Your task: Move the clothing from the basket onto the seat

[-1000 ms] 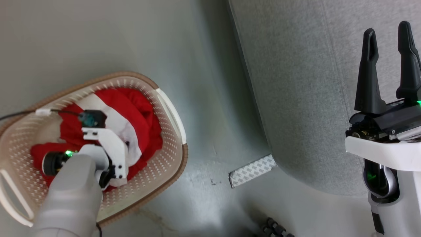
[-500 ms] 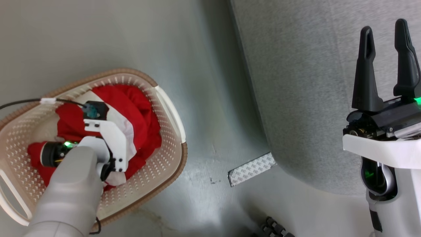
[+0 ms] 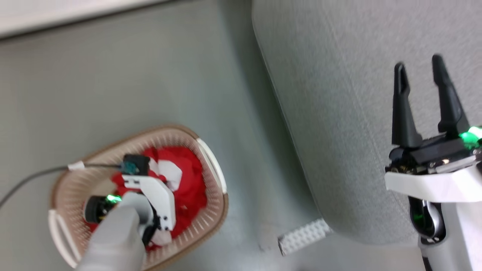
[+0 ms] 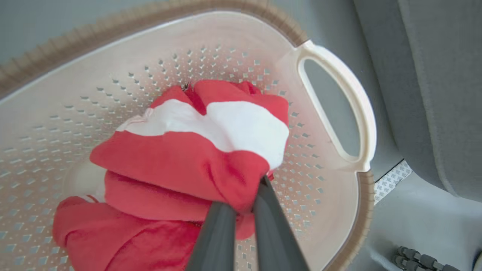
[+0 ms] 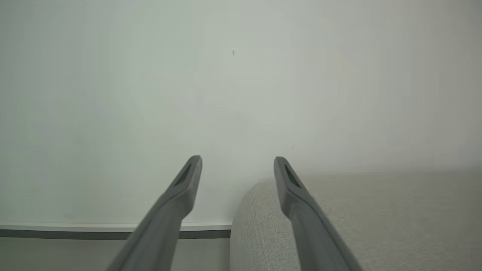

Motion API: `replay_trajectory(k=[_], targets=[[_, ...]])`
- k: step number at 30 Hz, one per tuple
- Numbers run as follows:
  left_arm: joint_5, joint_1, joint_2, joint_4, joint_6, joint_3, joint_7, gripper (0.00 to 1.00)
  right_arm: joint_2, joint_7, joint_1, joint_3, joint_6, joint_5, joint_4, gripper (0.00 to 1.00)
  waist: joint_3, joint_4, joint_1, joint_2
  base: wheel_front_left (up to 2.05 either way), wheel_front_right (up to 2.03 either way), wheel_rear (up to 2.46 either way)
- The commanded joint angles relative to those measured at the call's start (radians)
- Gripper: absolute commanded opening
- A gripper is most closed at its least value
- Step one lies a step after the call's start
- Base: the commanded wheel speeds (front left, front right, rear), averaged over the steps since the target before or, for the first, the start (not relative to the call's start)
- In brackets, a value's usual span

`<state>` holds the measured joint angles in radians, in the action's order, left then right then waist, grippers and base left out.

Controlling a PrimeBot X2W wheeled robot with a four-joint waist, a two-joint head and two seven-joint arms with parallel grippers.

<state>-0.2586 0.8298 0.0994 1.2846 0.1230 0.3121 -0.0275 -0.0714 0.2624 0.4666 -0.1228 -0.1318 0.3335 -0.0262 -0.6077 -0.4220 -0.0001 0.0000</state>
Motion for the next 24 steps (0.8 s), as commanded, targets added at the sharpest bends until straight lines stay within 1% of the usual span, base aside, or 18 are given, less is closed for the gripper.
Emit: replay_trajectory(k=[1, 3, 6, 14, 19, 24], targets=[[-0.013, -0.034, -0.008, -0.004, 0.006, 0.007, -0.031, 0.0, -0.018, 0.003, -0.026, -0.003, 0.002, -0.015, 0.014, 1.0, 0.14, 0.062, 0.0001, 0.0, 0.0, 0.0, 0.0], [-0.028, -0.06, -0.019, -0.011, 0.007, 0.016, -0.067, 0.0, -0.027, 0.003, -0.046, -0.01, 0.002, -0.016, 0.026, 1.0, 0.199, 0.082, 0.0001, 0.0, 0.0, 0.0, 0.0], [-0.067, -0.11, -0.039, -0.046, 0.008, 0.054, -0.1, 0.0, -0.047, 0.003, -0.078, -0.015, 0.002, -0.017, 0.047, 1.0, 0.284, 0.113, 0.0001, 0.0, 0.0, 0.0, 0.0], [-0.181, -0.195, -0.045, -0.203, 0.007, 0.216, -0.166, 0.0, -0.079, 0.003, -0.172, -0.033, 0.002, 0.002, 0.097, 1.0, 0.482, 0.205, 0.0001, 0.0, 0.0, 0.0, 0.0], [-0.236, -0.201, -0.016, -0.313, 0.006, 0.274, -0.198, 0.0, -0.075, 0.003, -0.221, -0.038, 0.002, 0.036, 0.11, 1.0, 0.567, 0.249, 0.0001, 0.0, 0.0, 0.0, 0.0], [-0.264, -0.171, 0.018, -0.443, 0.006, 0.277, -0.216, 0.0, -0.086, 0.003, -0.251, -0.052, 0.002, 0.045, 0.133, 1.0, 0.611, 0.282, 0.0001, 0.0, 0.0, 0.0, 0.0]])
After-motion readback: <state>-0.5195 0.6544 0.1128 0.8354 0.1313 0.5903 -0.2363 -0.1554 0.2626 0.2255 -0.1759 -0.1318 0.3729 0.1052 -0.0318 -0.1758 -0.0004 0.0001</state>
